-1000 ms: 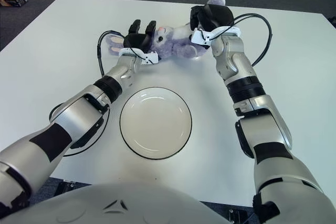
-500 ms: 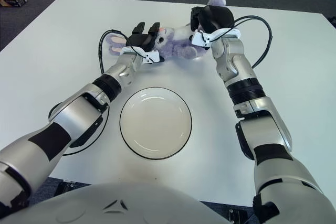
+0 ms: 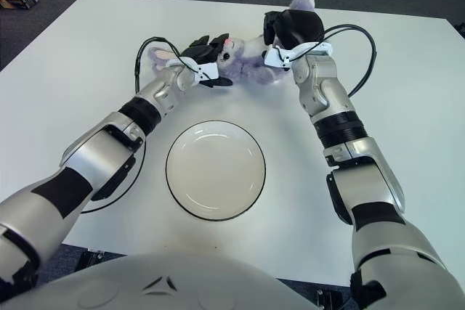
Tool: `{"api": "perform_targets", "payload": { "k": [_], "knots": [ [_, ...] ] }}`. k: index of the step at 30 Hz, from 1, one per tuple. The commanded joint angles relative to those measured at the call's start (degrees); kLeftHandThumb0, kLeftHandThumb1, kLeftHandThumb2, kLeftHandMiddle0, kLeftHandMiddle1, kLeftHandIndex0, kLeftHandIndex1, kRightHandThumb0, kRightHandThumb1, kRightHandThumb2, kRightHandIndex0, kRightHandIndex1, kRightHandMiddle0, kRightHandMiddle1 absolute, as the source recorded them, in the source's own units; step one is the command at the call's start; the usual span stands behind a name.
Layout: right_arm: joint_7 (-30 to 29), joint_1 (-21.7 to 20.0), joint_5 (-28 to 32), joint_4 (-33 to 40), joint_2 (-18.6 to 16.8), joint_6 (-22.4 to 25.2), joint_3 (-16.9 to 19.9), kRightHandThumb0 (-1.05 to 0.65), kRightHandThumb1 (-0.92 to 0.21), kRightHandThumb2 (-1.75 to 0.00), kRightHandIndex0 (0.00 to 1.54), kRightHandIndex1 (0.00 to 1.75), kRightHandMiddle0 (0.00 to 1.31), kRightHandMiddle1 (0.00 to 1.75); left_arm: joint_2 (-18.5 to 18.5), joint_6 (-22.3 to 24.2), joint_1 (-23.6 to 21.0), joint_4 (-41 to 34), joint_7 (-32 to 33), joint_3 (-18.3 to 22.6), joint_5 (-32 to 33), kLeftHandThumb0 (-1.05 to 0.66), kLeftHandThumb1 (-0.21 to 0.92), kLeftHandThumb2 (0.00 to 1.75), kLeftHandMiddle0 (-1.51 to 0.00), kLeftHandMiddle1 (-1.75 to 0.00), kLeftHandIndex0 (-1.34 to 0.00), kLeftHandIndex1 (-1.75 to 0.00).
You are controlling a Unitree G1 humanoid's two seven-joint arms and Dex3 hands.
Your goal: Put the doll into the plate.
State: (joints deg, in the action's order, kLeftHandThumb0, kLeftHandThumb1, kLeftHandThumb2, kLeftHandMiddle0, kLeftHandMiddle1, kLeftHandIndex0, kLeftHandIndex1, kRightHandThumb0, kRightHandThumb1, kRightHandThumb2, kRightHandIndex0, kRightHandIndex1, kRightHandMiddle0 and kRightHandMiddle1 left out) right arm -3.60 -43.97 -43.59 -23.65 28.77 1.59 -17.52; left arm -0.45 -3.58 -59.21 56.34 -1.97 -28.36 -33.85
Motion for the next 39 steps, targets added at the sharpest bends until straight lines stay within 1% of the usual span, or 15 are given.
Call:
{"api": "perform_targets", "payload": {
  "k": [1, 6, 8, 12, 13, 14, 15, 16, 18, 21, 22, 23, 26, 29, 39],
  "knots": [
    [0.2, 0.6, 0.2, 1.4, 0.2, -0.3, 0.3, -0.60, -0.04, -1.66, 1.39, 1.75, 0.85, 1.75, -0.1, -4.0, -0.1, -1.2, -0.6, 0.5, 1.3, -1.05, 0.88, 0.25, -0.01, 0.00, 0.00, 0.00],
    [-0.2, 1.2, -1.1, 2.9, 0.4, 0.9, 0.1, -0.59, -0.06, -1.63, 1.37, 1.75, 0.83, 1.75, -0.2, -5.6, -0.3, -0.7, 1.1, 0.7, 1.4, -1.03, 0.86, 0.26, -0.07, -0.06, 0.00, -0.02],
    [0.0, 1.5, -1.3, 3.5, 0.3, 1.3, 0.1, -0.58, -0.08, -1.61, 1.36, 1.75, 0.82, 1.75, -0.4, -5.2, -0.3, -0.4, 1.9, 1.0, 1.5, -1.00, 0.77, 0.37, -0.04, -0.28, 0.00, -0.09],
    [0.5, 1.8, -1.1, 4.2, 0.3, 1.4, 0.2, -0.58, -0.09, -1.60, 1.35, 1.75, 0.80, 1.75, -0.9, -4.7, -0.6, 0.5, 3.3, 1.5, 1.6, -0.95, 0.70, 0.46, -0.01, -0.47, 0.00, -0.17],
    [0.5, 2.0, -0.8, 4.4, 0.3, 1.2, 0.2, -0.58, -0.09, -1.60, 1.35, 1.75, 0.80, 1.75, -1.8, -4.3, -1.5, 3.4, 5.5, 2.0, 1.9, -0.94, 0.68, 0.47, -0.01, -0.52, 0.00, -0.19],
    [0.5, 2.2, -0.7, 4.5, 0.3, 1.0, 0.3, -0.57, -0.09, -1.60, 1.35, 1.75, 0.80, 1.75, -2.6, -4.0, -2.2, 5.6, 7.1, 2.3, 2.0, -0.84, 0.56, 0.60, -0.08, -0.78, 0.00, -0.58],
    [0.3, 2.3, -0.6, 4.5, 0.4, 0.8, 0.3, -0.57, -0.09, -1.59, 1.35, 1.75, 0.80, 1.75, -3.2, -3.7, -2.6, 7.2, 8.6, 2.8, 2.3, -0.77, 0.45, 0.73, -0.12, -0.97, 0.00, -0.85],
    [0.2, 2.3, -0.5, 4.5, 0.4, 0.6, 0.3, -0.57, -0.09, -1.59, 1.35, 1.75, 0.80, 1.75, -3.6, -3.6, -2.9, 8.3, 9.6, 3.1, 2.5, -0.74, 0.40, 0.80, -0.14, -1.06, 0.00, -0.99],
    [-0.2, 2.5, -0.4, 4.4, 0.3, 0.1, 0.3, -0.57, -0.09, -1.59, 1.36, 1.75, 0.80, 1.75, -4.1, -3.3, -2.9, 8.9, 11.3, 3.7, 2.7, -0.62, 0.25, 0.99, -0.19, -1.32, 0.00, -1.37],
    [-0.9, 2.7, -0.1, 4.2, 0.4, -1.2, 0.5, -0.58, -0.08, -1.61, 1.37, 1.75, 0.81, 1.75, -4.6, -3.1, -3.1, 10.0, 13.1, 4.1, 2.6, -0.51, 0.17, 1.11, -0.24, -1.51, -0.05, -1.62],
    [-1.0, 2.7, 0.1, 4.1, 0.4, -1.8, 0.6, -0.58, -0.08, -1.61, 1.37, 1.75, 0.81, 1.75, -4.8, -3.0, -3.1, 10.2, 13.8, 4.2, 2.6, -0.32, 0.22, 1.11, -0.31, -1.54, -0.10, -1.64],
    [-1.1, 2.8, 0.3, 4.1, 0.5, -2.2, 0.7, -0.59, -0.07, -1.62, 1.38, 1.75, 0.82, 1.75, -5.0, -2.8, -3.1, 10.5, 14.4, 4.3, 2.5, -0.05, 0.29, 1.11, -0.41, -1.57, -0.17, -1.68],
    [-1.1, 3.0, 0.7, 4.1, 0.5, -3.3, 0.9, -0.59, -0.06, -1.63, 1.38, 1.75, 0.83, 1.75, -5.6, -2.7, -2.9, 11.6, 16.7, 4.1, 2.0, -0.02, 0.31, 1.20, -0.57, -1.55, -0.35, -1.73],
    [-0.8, 3.3, 1.1, 4.6, 0.6, -3.7, 1.3, -0.60, -0.05, -1.64, 1.38, 1.75, 0.84, 1.75, -6.4, -2.8, -2.9, 14.3, 20.5, 2.9, 0.4, -0.01, 0.28, 1.29, -0.62, -1.59, -0.44, -1.74],
    [4.9, 5.9, 1.8, 12.2, 0.6, 0.0, 3.0, -0.60, -0.04, -1.66, 1.38, 1.75, 0.85, 1.75, -4.8, -4.8, -2.2, 16.9, 30.0, -2.6, -5.4, 0.00, 0.20, 1.40, -0.66, -1.60, -0.57, -1.75]
  ]
}}
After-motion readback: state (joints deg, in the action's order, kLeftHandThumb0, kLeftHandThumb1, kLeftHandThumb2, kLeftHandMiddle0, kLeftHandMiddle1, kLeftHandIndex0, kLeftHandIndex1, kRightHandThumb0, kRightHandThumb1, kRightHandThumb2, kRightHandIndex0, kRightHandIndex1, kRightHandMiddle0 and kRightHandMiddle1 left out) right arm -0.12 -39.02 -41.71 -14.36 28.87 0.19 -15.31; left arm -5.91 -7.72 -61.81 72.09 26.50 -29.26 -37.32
